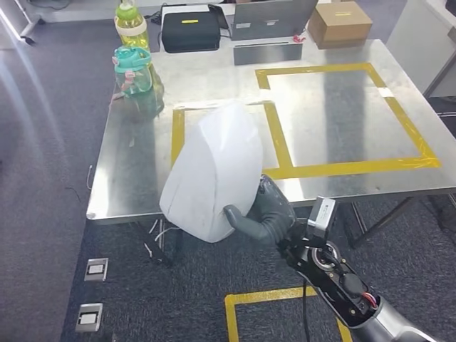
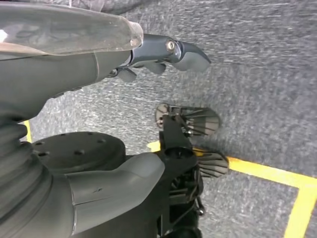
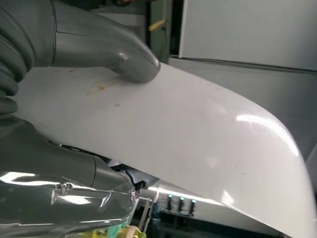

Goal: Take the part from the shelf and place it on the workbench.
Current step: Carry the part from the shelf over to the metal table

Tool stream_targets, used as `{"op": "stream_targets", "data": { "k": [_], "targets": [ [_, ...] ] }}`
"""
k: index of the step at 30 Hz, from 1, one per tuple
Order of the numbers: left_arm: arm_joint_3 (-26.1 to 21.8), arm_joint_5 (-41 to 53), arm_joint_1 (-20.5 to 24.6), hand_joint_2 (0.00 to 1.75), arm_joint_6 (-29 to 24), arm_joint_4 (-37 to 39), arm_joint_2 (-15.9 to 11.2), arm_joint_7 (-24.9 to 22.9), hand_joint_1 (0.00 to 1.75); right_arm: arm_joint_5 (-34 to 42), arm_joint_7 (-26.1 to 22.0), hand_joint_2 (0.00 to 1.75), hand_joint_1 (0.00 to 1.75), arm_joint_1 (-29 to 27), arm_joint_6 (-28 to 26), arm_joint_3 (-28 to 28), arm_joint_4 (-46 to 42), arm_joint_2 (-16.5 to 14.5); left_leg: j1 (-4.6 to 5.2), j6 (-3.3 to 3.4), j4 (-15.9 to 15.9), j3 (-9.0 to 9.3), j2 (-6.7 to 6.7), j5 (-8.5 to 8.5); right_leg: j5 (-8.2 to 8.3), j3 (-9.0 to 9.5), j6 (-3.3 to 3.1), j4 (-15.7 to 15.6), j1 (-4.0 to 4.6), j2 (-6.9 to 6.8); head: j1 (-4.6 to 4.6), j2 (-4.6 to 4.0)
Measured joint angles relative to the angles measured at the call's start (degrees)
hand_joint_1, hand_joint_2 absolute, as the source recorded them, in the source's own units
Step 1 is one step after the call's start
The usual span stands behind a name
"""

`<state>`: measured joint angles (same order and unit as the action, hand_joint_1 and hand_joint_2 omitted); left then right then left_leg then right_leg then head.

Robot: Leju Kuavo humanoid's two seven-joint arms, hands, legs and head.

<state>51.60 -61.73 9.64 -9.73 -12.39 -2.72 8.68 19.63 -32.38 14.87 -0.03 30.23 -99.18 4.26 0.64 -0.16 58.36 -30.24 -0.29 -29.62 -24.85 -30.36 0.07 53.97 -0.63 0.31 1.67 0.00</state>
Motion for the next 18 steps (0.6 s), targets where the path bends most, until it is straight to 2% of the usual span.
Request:
{"op": "stream_targets", "data": {
  "k": [2,3,4,5,6,7,8,9,10,11,14,15,16,18],
  "targets": [
    [0.00,-0.02,0.17,1.75,0.02,0.00,-0.02,-0.15,0.00,0.00,0.01,1.75,1.75,0.16,-0.02,-0.02,-0.06,-0.01,-0.49,-0.62,7.87,-4.83,0.01,-2.51,-0.44,0.63,-0.29,-0.24,-0.12,-0.14,-0.61,0.00],
    [0.00,-0.07,0.14,1.75,0.03,0.00,-0.03,-0.23,0.00,-0.01,0.03,1.75,1.75,0.17,-0.01,-0.02,-0.06,-0.01,-0.77,-0.87,11.43,-7.50,0.01,-3.18,-0.72,0.87,-0.28,-0.24,-0.19,-0.16,-0.79,0.00],
    [0.00,-0.11,0.06,1.75,0.03,0.00,-0.05,-0.30,0.00,-0.01,0.04,1.75,1.75,0.14,-0.01,-0.01,-0.05,-0.01,-1.01,-1.09,13.47,-9.45,0.02,-3.00,-1.02,1.15,-0.21,-0.23,-0.29,-0.15,-0.85,0.00],
    [0.00,-0.15,-0.03,1.75,0.03,0.00,-0.05,-0.34,0.00,-0.01,0.04,1.75,1.75,0.13,-0.01,-0.01,-0.04,-0.01,-1.23,-1.29,13.17,-10.27,0.03,-1.56,-1.40,1.57,-0.06,-0.23,-0.46,-0.12,-0.91,0.00],
    [0.00,-0.20,-0.08,1.75,0.03,0.00,-0.05,-0.37,0.00,-0.01,0.04,1.75,1.75,0.13,0.03,-0.01,-0.04,-0.02,-1.44,-1.46,10.59,-9.88,0.05,0.89,-1.83,2.13,0.16,-0.22,-0.67,-0.08,-1.00,0.00],
    [0.00,-0.26,-0.08,1.75,0.03,0.00,-0.05,-0.39,0.00,-0.01,0.02,1.75,1.75,0.14,0.09,-0.01,-0.03,-0.02,-1.63,-1.63,6.45,-8.54,0.10,3.86,-2.30,2.77,0.42,-0.22,-0.88,-0.05,-1.12,0.00],
    [0.00,-0.37,-0.05,1.75,0.03,0.00,-0.05,-0.40,0.00,0.00,0.00,1.75,1.75,0.17,0.19,-0.02,-0.02,-0.02,-1.77,-1.76,2.19,-6.92,0.16,6.13,-2.79,3.39,0.74,-0.25,-1.06,-0.04,-1.28,0.00],
    [0.00,-0.50,-0.01,1.75,0.03,0.00,-0.02,-0.40,0.00,0.01,-0.03,1.75,1.75,0.27,0.30,-0.02,0.00,-0.02,-1.77,-1.77,-1.01,-5.60,0.17,7.44,-3.22,3.74,1.12,-0.23,-1.06,-0.02,-1.53,0.00],
    [0.00,-0.63,0.04,1.75,0.03,0.00,0.01,-0.40,0.00,0.02,-0.05,1.75,1.75,0.38,0.39,-0.02,0.02,-0.02,-1.70,-1.55,-2.73,-4.86,0.12,7.79,-3.52,3.89,1.49,-0.27,-1.03,0.00,-1.66,0.00],
    [0.00,-0.74,0.06,1.75,0.03,0.00,0.03,-0.40,0.00,0.03,-0.07,1.75,1.75,0.49,0.45,-0.02,0.03,-0.02,-1.53,-1.18,-3.14,-4.64,0.03,7.33,-3.73,3.94,1.84,-0.38,-0.98,0.03,-1.69,0.00],
    [0.00,-0.80,-0.01,1.75,0.03,0.00,0.01,-0.40,0.00,0.04,-0.12,1.75,1.75,0.64,0.55,-0.09,0.03,-0.02,-1.37,0.29,-3.17,-4.40,-0.18,6.70,-4.43,4.18,2.82,-0.49,-1.08,0.01,-1.39,0.00],
    [0.00,-0.78,-0.01,1.75,0.03,0.00,-0.01,-0.40,0.00,0.04,-0.14,1.75,1.75,0.71,0.56,-0.14,0.02,-0.02,-1.42,0.71,-3.25,-4.13,-0.19,6.49,-5.20,3.74,3.04,0.71,-1.11,-0.05,-1.16,0.00],
    [0.00,-0.76,0.01,1.75,0.03,0.00,-0.02,-0.40,0.00,0.04,-0.16,1.75,1.75,0.79,0.55,-0.20,0.02,-0.02,-1.47,1.09,-3.32,-3.81,-0.17,6.28,-6.47,2.52,3.15,3.34,-1.09,-0.09,-0.81,0.00],
    [0.00,-0.75,0.02,1.75,0.03,0.00,-0.03,-0.40,0.00,0.04,-0.19,1.75,1.75,0.86,0.54,-0.26,0.03,-0.02,-1.26,1.63,-3.33,-3.23,-0.10,5.73,-9.79,-2.11,3.19,12.11,-0.93,-0.15,-0.07,0.00]
  ]
}}
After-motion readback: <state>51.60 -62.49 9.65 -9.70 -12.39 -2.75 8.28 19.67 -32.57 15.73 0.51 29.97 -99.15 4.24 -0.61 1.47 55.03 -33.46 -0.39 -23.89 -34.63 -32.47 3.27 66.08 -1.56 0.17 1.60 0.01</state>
